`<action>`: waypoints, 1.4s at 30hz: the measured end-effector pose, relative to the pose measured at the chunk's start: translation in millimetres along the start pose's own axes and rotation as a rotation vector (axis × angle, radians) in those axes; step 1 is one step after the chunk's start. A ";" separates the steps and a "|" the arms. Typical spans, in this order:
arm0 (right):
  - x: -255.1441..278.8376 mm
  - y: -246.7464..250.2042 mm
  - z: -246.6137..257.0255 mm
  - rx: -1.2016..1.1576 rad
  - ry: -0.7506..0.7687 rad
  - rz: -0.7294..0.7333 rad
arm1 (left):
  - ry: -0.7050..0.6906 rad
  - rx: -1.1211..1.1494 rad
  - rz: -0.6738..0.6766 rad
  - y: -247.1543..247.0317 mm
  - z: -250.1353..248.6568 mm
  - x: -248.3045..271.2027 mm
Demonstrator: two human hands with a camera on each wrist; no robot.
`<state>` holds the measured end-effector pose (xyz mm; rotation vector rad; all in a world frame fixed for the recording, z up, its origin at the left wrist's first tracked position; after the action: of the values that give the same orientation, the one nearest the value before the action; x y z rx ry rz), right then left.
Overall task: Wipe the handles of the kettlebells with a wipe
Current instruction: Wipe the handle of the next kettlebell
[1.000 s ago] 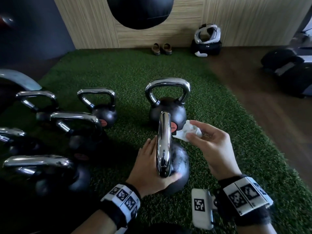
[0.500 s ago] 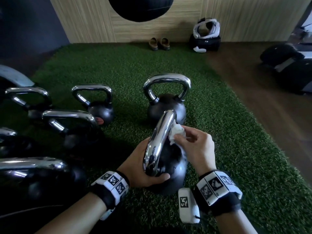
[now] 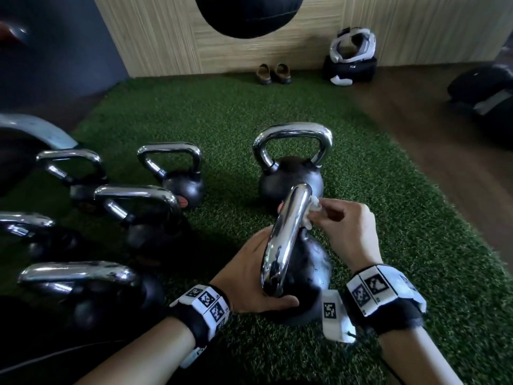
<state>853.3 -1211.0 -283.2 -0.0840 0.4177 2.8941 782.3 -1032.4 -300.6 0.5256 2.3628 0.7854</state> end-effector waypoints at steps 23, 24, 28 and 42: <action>56.1 15.8 84.6 0.258 0.520 -0.037 | 0.091 0.062 -0.061 -8.2 27.7 10.7; 66.3 14.3 84.7 0.246 0.508 0.021 | 0.076 0.051 -0.065 -7.8 26.1 9.4; 86.2 9.0 84.1 0.189 0.383 0.211 | 0.079 0.106 -0.055 -12.9 35.5 7.4; 87.9 -16.5 48.0 0.149 0.118 0.466 | 0.077 0.071 -0.029 -13.4 30.6 10.3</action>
<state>770.0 -1163.9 -249.4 -0.1514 0.7640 3.3084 791.7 -1024.6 -333.3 0.4971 2.4709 0.7232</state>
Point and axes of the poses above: each hand's wrist, its own x-axis away from the middle knuckle, its own y-axis out of the back of the hand, z = x × y, the point moved 10 cm from there along -x, towards the middle knuckle, and after that the axes turned 11 degrees about -y, right-handed, at the moved point
